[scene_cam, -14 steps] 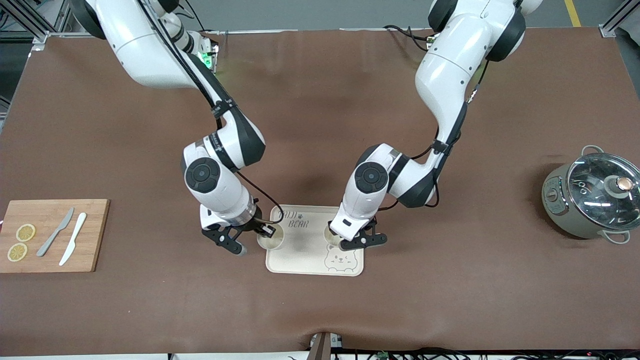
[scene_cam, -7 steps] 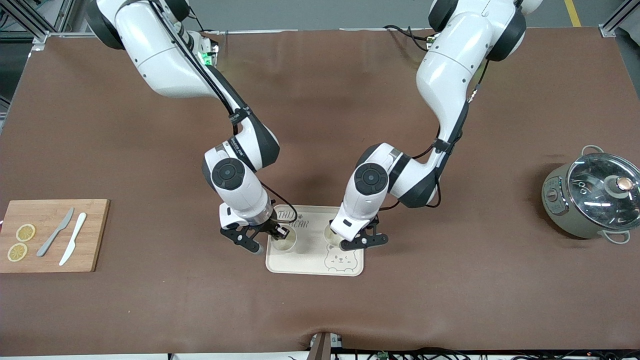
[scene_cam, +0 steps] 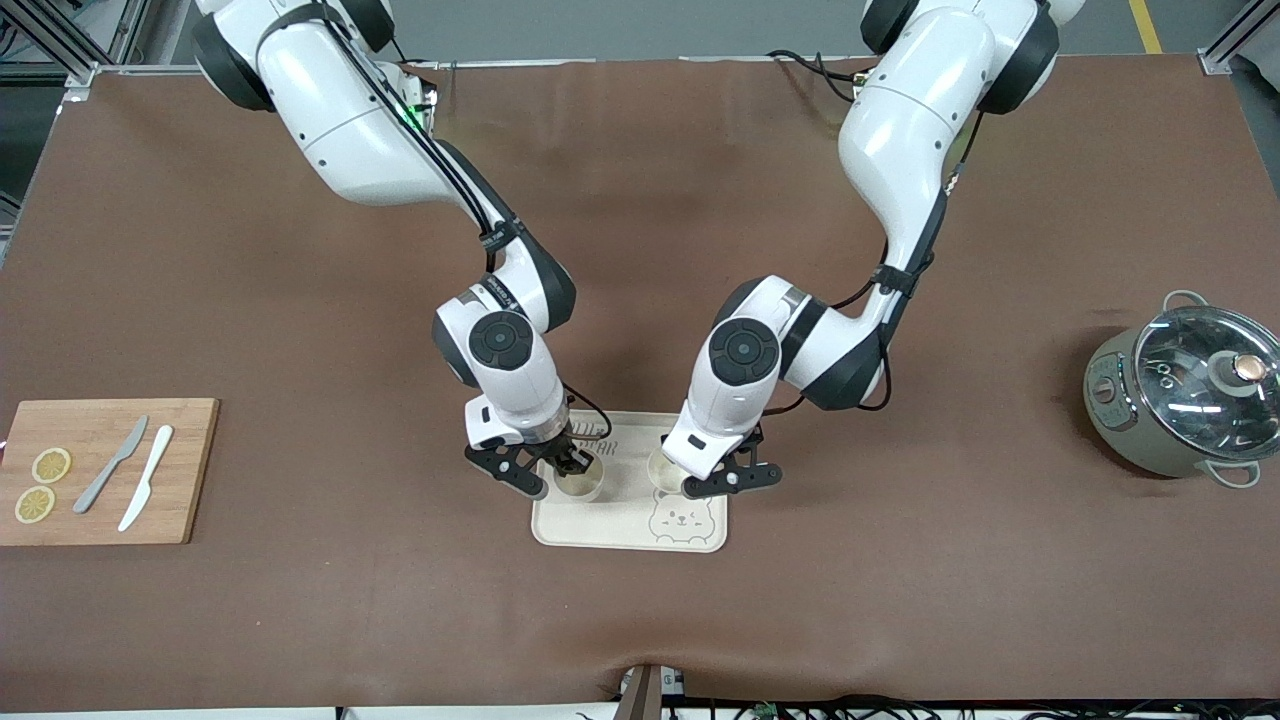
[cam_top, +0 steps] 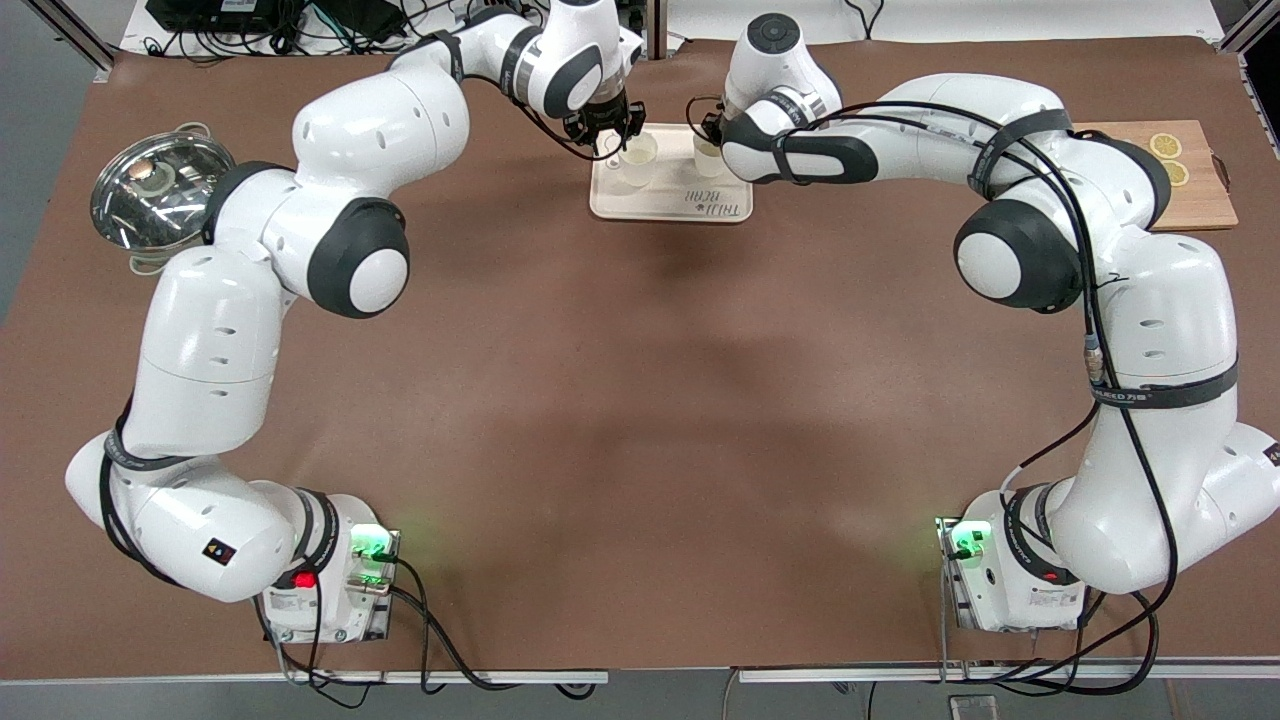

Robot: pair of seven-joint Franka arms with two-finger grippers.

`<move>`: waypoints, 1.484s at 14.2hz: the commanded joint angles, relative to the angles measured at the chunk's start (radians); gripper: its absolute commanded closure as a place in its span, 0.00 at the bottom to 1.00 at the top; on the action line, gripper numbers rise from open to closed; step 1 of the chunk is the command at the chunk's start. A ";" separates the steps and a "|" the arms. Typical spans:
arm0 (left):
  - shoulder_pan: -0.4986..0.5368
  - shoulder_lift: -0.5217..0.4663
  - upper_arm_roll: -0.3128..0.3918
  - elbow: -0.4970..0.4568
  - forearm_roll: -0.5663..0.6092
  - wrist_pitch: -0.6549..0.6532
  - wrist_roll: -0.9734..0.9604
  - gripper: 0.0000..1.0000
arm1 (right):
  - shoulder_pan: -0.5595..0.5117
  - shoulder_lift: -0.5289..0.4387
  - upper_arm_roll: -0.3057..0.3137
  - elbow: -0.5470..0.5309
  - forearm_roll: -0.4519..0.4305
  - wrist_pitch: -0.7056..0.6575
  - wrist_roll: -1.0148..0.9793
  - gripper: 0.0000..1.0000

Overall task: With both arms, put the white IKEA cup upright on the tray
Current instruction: 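Open the left gripper and lift it away from the cup, then open the right gripper and lift it away while the left gripper withdraws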

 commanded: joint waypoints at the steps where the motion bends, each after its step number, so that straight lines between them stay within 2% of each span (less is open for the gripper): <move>1: 0.001 -0.022 -0.003 0.030 -0.003 -0.073 0.014 0.48 | 0.016 0.018 -0.010 0.027 -0.028 0.021 0.032 1.00; 5: 0.011 -0.073 -0.001 0.029 -0.001 -0.162 0.038 0.47 | 0.018 0.027 -0.012 0.027 -0.039 0.030 0.043 1.00; 9: 0.080 -0.148 -0.003 0.023 -0.001 -0.228 0.129 0.46 | 0.027 0.034 -0.024 0.027 -0.039 0.035 0.044 1.00; 10: 0.099 -0.165 0.001 0.020 -0.001 -0.231 0.156 0.46 | 0.025 0.034 -0.026 0.027 -0.039 0.036 0.044 0.93; 12: 0.173 -0.189 -0.006 0.018 -0.003 -0.234 0.231 0.42 | 0.025 0.035 -0.026 0.027 -0.039 0.038 0.044 0.60; 13: 0.198 -0.193 -0.006 0.016 -0.007 -0.234 0.274 0.38 | 0.021 0.034 -0.026 0.029 -0.039 0.038 0.041 0.40; 14: 0.219 -0.193 -0.006 0.015 -0.007 -0.234 0.313 0.32 | 0.018 0.034 -0.026 0.029 -0.039 0.038 0.038 0.03; 16: 0.273 -0.199 -0.006 0.003 -0.006 -0.235 0.402 0.15 | 0.016 0.034 -0.024 0.030 -0.051 0.040 0.035 0.00; 17: 0.299 -0.206 -0.003 -0.010 -0.007 -0.234 0.455 0.00 | 0.014 0.034 -0.024 0.030 -0.052 0.040 0.035 0.00; 21: 0.408 -0.214 -0.006 -0.020 -0.009 -0.234 0.609 0.00 | 0.011 0.028 -0.026 0.032 -0.055 0.036 0.025 0.00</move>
